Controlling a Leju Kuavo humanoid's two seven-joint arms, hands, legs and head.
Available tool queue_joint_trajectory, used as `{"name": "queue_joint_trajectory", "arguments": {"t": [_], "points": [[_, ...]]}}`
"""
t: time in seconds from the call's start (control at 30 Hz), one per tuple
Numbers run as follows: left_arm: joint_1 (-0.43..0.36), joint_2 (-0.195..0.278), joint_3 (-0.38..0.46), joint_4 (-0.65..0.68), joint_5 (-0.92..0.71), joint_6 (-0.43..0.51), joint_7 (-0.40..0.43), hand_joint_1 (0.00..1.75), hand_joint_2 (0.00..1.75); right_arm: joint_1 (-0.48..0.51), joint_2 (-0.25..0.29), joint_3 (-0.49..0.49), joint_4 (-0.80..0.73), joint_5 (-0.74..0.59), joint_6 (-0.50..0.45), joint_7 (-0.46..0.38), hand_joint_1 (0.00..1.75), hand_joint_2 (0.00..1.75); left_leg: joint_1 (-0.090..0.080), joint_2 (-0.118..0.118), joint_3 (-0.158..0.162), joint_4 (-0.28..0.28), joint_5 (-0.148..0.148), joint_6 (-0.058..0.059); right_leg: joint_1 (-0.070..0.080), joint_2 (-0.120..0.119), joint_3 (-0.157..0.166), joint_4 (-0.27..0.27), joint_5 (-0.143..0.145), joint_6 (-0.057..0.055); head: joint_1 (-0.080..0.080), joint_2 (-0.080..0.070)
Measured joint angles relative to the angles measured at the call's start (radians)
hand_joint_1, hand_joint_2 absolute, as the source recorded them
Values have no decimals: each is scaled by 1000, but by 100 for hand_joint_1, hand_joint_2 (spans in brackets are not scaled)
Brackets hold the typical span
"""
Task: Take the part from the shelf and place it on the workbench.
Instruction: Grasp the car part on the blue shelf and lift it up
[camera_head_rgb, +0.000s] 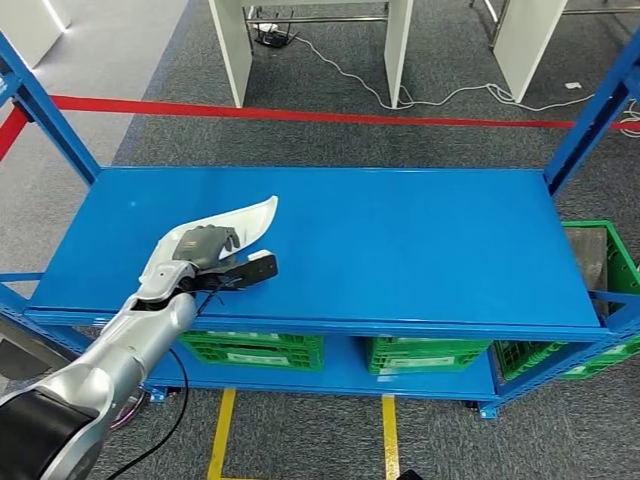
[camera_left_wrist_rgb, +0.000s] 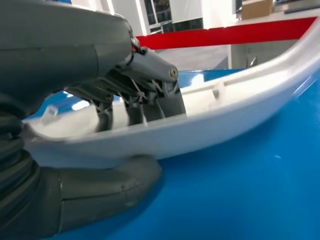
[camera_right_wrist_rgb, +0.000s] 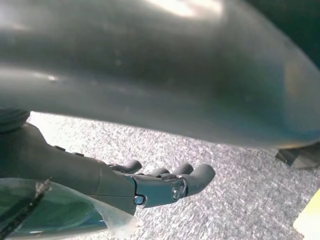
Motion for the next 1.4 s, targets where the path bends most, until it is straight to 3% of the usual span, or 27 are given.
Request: {"name": "queue_joint_trajectory", "arguments": {"t": [0.07, 0.13, 0.17, 0.2, 0.27, 0.33, 0.37, 0.5, 0.57, 0.63, 0.67, 0.7, 0.73, 0.8, 0.87, 0.97, 1.03, 1.13, 1.2, 1.23, 1.33, 1.4], "points": [[-2, 4, 2, 0, 0, 0, 0, 175, 175, -1, -1, 0, 0, 0, 0, 0, 0, 0, 4, 0, -37, 89, -53, -12, -2, -1, 2, -2, 1, -9, -3, 0], [0, 6, 3, 2, 0, 0, 0, 175, 175, -1, -1, 0, 0, 0, 1, 0, 0, 0, 7, 0, -94, 216, -106, -18, -2, -2, 2, -2, 1, -12, -4, 0], [0, 7, 3, 3, 0, 0, 0, 175, 175, 0, -1, 0, 0, 0, 1, 0, 0, 0, 8, 0, -110, 251, -112, -19, -2, -2, 2, -2, 1, -12, -4, 0], [0, 7, 3, 4, 0, 0, 0, 175, 175, 0, -1, -1, 0, 0, 1, 0, 0, 0, 9, 0, -110, 251, -98, -17, -2, -1, 3, -2, 1, -12, -4, 0], [-3, 9, 3, 4, 0, 1, 0, 175, 175, -1, -2, -1, 0, 0, 1, 0, 0, 0, 9, 0, -60, 145, -28, -9, -2, 1, 8, -2, -1, -12, -4, 0], [-7, 9, 3, 4, 0, 1, 0, 175, 175, -2, -1, -1, 0, 0, 1, 0, 0, 0, 5, 0, -3, 28, 17, 2, 0, 2, 11, -3, -2, -8, -3, 0], [-9, 10, 3, 4, 0, 1, 0, 175, 175, -2, -1, -1, 0, 0, 1, 0, 0, 0, 2, 0, 11, -4, 20, 7, 1, 2, 10, -4, -2, -4, -3, 0], [-11, 7, 3, 5, 0, 1, -1, 175, 175, -2, -1, -2, 0, 0, 1, 0, 0, 0, 3, 1, 23, -37, 19, 21, 0, -1, 5, -6, -6, 17, -2, 0], [-12, 5, 4, 5, 0, 1, -1, 175, 175, -2, -2, -4, 0, 0, 0, 0, 0, 0, 7, 3, 28, -49, 26, 29, 1, -1, -29, 63, -51, 23, 1, 0], [-10, 5, 4, 6, 0, 1, -4, 175, 175, 0, -2, -6, 0, 0, -1, 0, 0, 0, 5, 4, 26, -50, 27, 31, 2, -1, -91, 197, -111, 26, 2, 0], [-7, 4, 4, 6, 0, 2, -7, 175, 175, 1, -2, -6, 0, 0, -1, 0, 0, 0, 5, 4, 26, -50, 27, 32, 2, -1, -116, 248, -125, 28, 2, 0], [-6, 4, 4, 7, -1, 4, -12, 175, 175, 2, -2, -6, 0, 1, -2, 0, 0, 0, 4, 4, 25, -49, 27, 32, 2, -1, -125, 265, -120, 29, 2, 0], [-4, 5, 4, 7, -2, 9, -20, 175, 175, 3, -2, -7, 0, 1, -2, 0, 0, 0, 4, 3, 26, -48, 27, 32, 2, -2, -114, 241, -95, 29, 2, 0], [-2, 6, 4, 8, -9, 41, -49, 175, 175, 2, -2, -8, 0, 4, -3, -1, 0, 0, 3, 1, 25, -43, 24, 27, 1, -3, -52, 114, -29, 28, 2, 0], [4, 10, 4, 6, -26, 118, -89, 175, 175, 0, -3, -8, 0, 8, -5, -2, 0, 0, -1, -1, 17, -31, 21, 18, 1, -2, -2, 15, -2, 21, 2, 0], [38, 10, 13, -21, -26, 305, -196, 175, 175, 1, -3, -9, 0, 16, -12, -3, 0, 0, -3, -1, 9, -23, 20, 8, 1, 2, 5, -2, -3, 8, 2, 0], [83, -8, 42, -103, 4, 400, -290, 175, 175, 4, -3, -11, 0, 22, -18, -3, 0, 0, -1, -1, -4, 9, -6, -1, -3, 2, 7, -4, 0, -1, -1, 0], [161, -58, 64, -291, 69, 426, -329, 175, 175, 4, -3, -16, 0, 25, -24, -5, 0, 0, 4, 0, -77, 186, -100, -15, -5, -3, 8, -5, 0, -8, -7, 0], [234, -88, 56, -430, 157, 427, -346, 175, 175, 7, -3, -19, 0, 25, -31, -5, 0, 0, 7, 0, -108, 266, -121, -15, -5, 0, 9, -4, 0, -10, -7, 0], [273, -101, 48, -502, 212, 429, -364, 175, 175, 11, -3, -21, 0, 25, -35, -6, 0, 0, 7, 0, -100, 251, -104, -12, -4, 3, 10, -3, 0, -10, -7, 0], [363, -126, 15, -692, 347, 433, -417, 175, 175, 24, 0, -26, 0, 24, -50, -8, 0, 0, 2, -1, -20, 69, -6, 13, 1, 10, 11, -3, -2, -7, -6, 0], [401, -137, -5, -775, 381, 434, -433, 175, 175, 30, 4, -29, 0, 23, -54, -12, 0, 0, -5, -2, 4, 5, 17, 25, 2, 10, 6, -4, -1, 0, -5, 0]]}}
